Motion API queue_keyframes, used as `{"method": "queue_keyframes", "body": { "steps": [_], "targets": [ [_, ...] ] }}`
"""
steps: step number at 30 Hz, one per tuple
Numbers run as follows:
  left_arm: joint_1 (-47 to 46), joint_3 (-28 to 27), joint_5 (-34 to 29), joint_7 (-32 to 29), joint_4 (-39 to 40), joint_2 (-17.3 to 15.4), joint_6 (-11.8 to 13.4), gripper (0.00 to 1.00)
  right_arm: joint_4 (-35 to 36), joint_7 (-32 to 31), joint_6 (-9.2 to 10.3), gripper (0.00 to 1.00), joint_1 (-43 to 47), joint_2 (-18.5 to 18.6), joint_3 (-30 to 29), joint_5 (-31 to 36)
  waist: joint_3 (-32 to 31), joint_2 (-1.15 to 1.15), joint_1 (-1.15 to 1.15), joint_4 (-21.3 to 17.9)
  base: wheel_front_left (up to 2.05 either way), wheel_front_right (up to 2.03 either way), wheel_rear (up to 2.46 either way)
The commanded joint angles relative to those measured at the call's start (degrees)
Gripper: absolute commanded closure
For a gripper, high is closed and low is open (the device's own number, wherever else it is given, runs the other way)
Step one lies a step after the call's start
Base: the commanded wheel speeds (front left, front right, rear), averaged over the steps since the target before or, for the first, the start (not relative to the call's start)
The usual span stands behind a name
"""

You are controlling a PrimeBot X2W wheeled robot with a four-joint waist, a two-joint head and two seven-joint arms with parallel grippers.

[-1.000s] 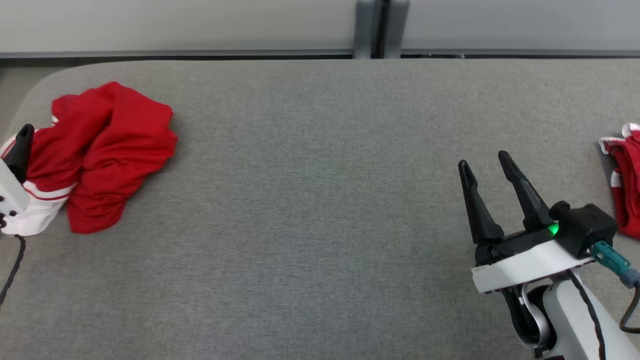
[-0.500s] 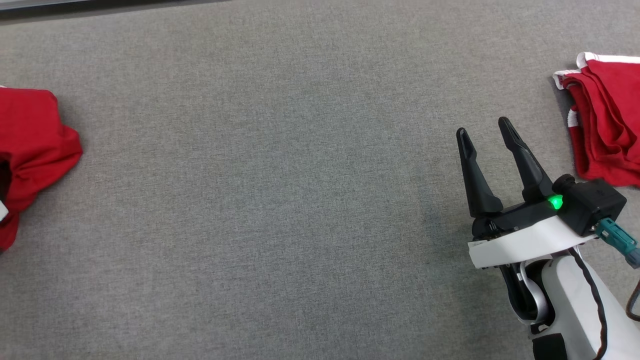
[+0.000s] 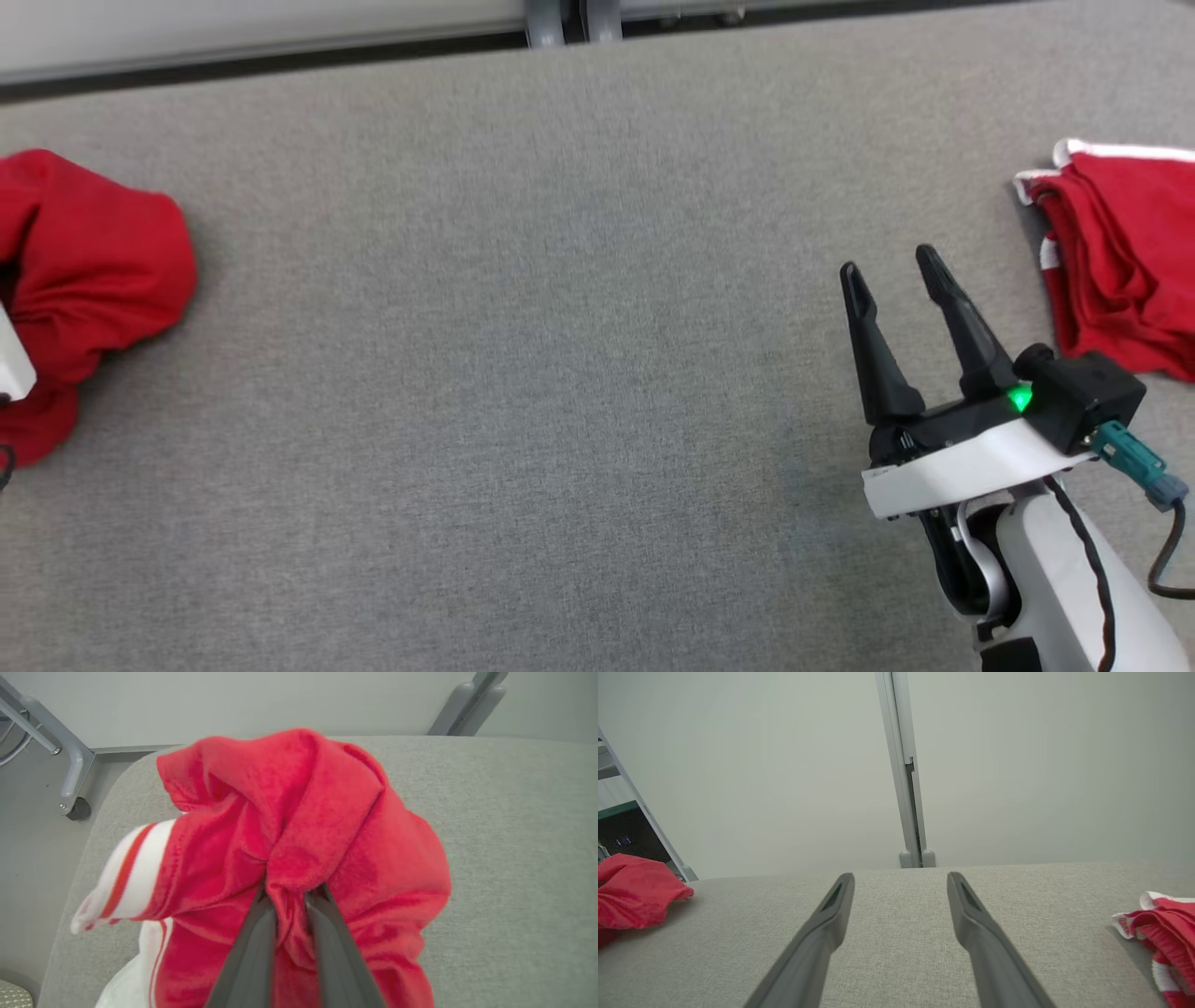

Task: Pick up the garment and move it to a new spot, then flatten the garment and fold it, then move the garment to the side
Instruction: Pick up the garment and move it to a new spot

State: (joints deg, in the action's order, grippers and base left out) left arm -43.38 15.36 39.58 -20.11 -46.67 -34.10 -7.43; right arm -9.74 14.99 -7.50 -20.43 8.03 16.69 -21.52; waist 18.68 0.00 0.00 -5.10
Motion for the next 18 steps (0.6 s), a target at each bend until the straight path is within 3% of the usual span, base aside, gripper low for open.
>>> {"method": "queue_keyframes", "body": {
  "steps": [1, 14, 18],
  "targets": [
    [-0.93, 1.05, 0.55, 0.28, 1.08, -0.43, -0.04, 1.00, -0.29, 0.26, 0.00, 0.00, 0.80, 0.14, -0.28, -0.36, -2.61, 0.00, 0.00, 0.24, 0.00, 0.00, 0.00],
    [-0.32, 16.74, 4.69, -1.82, 23.61, -2.40, -0.04, 1.00, -2.43, 0.27, 0.00, 0.00, 6.35, -1.00, -2.72, -0.75, -13.25, 0.00, 0.00, -0.71, 0.00, 0.00, 0.00],
    [1.72, 19.47, 4.92, -1.64, 31.39, -1.08, -0.04, 1.00, -2.08, 0.26, 0.00, 0.00, 7.43, -0.67, -3.91, -0.39, -14.59, 0.00, 0.00, -1.70, 0.00, 0.00, 0.00]
  ]
}}
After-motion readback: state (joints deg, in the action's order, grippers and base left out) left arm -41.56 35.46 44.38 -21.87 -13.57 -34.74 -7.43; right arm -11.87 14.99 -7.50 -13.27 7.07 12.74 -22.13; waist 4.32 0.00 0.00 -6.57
